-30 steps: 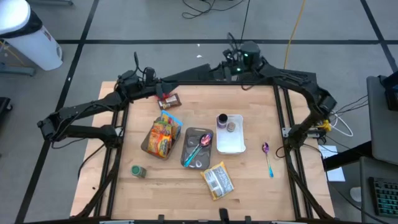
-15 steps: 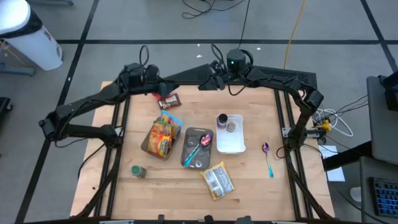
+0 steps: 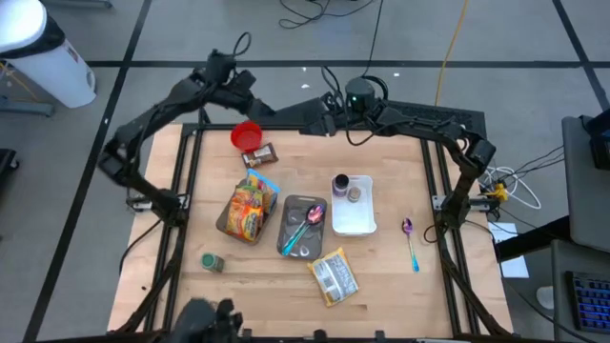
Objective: Pick & Place Food Item
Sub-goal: Put the blue spoon into the right gray bin
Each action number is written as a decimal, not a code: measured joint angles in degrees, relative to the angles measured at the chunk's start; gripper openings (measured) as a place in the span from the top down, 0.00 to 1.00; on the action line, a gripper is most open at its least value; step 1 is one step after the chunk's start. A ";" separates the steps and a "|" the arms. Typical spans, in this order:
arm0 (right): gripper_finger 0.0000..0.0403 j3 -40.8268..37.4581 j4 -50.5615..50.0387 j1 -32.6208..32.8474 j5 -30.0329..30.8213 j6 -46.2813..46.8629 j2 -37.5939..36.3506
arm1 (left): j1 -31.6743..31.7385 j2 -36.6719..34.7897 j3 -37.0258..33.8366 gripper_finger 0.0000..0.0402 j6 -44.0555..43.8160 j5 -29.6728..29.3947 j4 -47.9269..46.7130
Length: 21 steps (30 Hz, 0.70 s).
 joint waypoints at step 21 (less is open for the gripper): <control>0.58 -0.04 -13.60 1.17 13.73 -8.73 -7.86 | -0.45 27.55 28.57 0.32 29.14 -17.02 -32.72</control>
